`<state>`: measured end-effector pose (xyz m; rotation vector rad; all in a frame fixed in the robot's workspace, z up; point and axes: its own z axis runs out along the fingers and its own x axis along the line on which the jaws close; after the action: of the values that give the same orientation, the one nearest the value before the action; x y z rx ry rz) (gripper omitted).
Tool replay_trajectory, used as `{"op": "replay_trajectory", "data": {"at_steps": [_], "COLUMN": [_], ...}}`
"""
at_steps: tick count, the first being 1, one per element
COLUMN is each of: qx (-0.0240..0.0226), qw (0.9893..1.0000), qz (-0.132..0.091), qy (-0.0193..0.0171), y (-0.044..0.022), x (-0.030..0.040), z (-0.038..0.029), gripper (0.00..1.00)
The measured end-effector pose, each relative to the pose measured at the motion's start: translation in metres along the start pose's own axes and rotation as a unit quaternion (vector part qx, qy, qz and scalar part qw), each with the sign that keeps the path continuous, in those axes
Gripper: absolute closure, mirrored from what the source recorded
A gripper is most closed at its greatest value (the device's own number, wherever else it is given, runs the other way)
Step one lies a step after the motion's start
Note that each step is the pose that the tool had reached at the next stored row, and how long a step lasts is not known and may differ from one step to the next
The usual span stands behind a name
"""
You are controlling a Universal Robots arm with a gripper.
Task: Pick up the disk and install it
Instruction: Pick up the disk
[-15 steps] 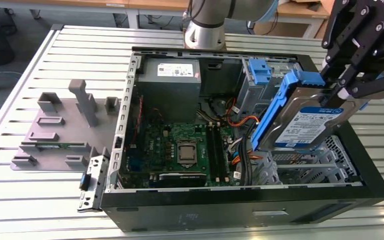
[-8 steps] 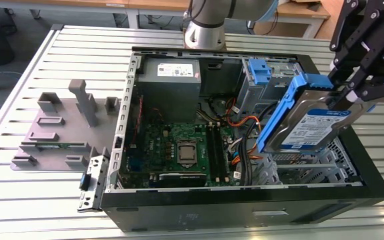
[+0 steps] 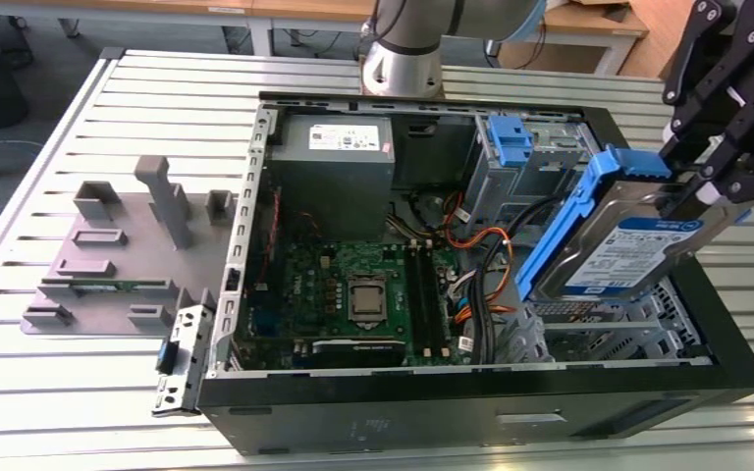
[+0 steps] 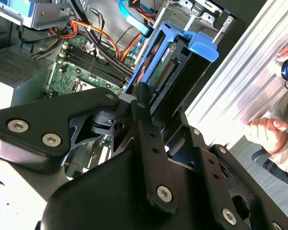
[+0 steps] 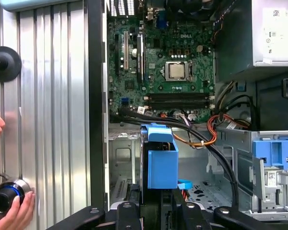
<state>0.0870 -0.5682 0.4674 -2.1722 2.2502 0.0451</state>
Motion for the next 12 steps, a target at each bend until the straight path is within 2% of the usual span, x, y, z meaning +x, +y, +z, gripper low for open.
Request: {"op": "replay_trajectory", "data": {"at_steps": [12], "qx": [-0.0005], "qw": [1.0000], "qz": [-0.007], "qy": [0.0002], "y": [-0.0084], "x": [0.0008], "z": [0.0025], "gripper": [0.65]}}
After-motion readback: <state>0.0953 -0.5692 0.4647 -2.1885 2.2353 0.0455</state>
